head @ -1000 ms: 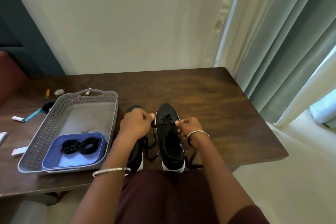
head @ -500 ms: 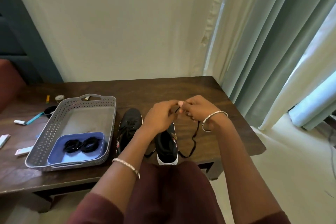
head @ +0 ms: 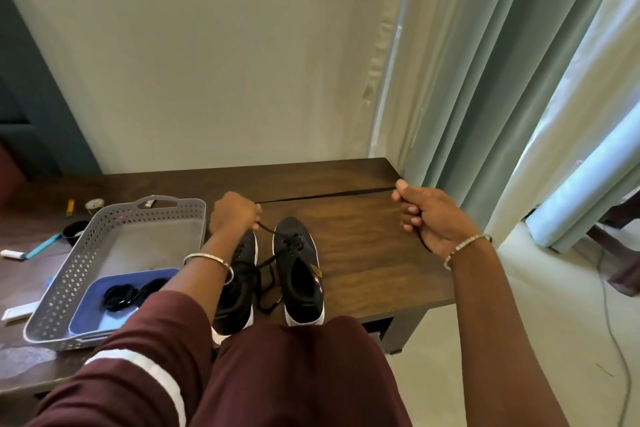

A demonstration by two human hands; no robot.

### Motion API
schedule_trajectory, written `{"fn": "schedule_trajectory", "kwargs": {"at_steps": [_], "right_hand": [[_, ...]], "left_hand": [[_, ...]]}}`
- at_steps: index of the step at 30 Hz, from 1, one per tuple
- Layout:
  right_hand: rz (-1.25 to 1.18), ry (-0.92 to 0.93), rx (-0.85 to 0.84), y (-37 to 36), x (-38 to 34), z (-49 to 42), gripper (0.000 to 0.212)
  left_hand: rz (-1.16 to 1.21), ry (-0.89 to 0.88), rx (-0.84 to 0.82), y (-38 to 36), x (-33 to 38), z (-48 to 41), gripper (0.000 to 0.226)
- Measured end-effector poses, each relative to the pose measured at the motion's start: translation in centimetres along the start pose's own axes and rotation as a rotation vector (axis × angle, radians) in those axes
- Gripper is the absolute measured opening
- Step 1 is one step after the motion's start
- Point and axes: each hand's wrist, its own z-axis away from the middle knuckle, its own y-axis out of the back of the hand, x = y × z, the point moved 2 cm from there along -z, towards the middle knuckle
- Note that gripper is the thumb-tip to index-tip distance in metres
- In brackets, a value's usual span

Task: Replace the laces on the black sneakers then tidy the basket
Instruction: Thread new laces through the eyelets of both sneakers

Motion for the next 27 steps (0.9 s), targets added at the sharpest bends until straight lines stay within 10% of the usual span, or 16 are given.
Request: {"fn": "schedule_trajectory", "kwargs": {"at_steps": [7,13,16,22,27], "right_hand": [[-0.532,-0.11,0.164,2.3,3.2,-0.9,0.021],[-1.122,-0.044,0.118,-0.5,5.4,-1.0,0.027],[-1.023,-0.116,0.116,-3.7,6.6,-1.3,0.021],[-0.248,-0.164,0.347,-8.1,10.7,-2.4,0.034],[-0.299,-0.191,0.292,-10.5,14.4,-3.7,0.021]], "left_hand": [[0.21,0.174,-0.139,-0.3,0.8,-1.1,0.024],[0.196,-0.189,-0.473,-2.2,3.8,1.5,0.029],[-0.082,-0.305,-0.569,-4.4,3.2,2.4,0.058],[-0.217,-0.2,-0.326,-6.2,-3.8,4.4,0.037],[-0.206,-0.248,-0.208,-8.5,-7.3,6.7,0.05]]}}
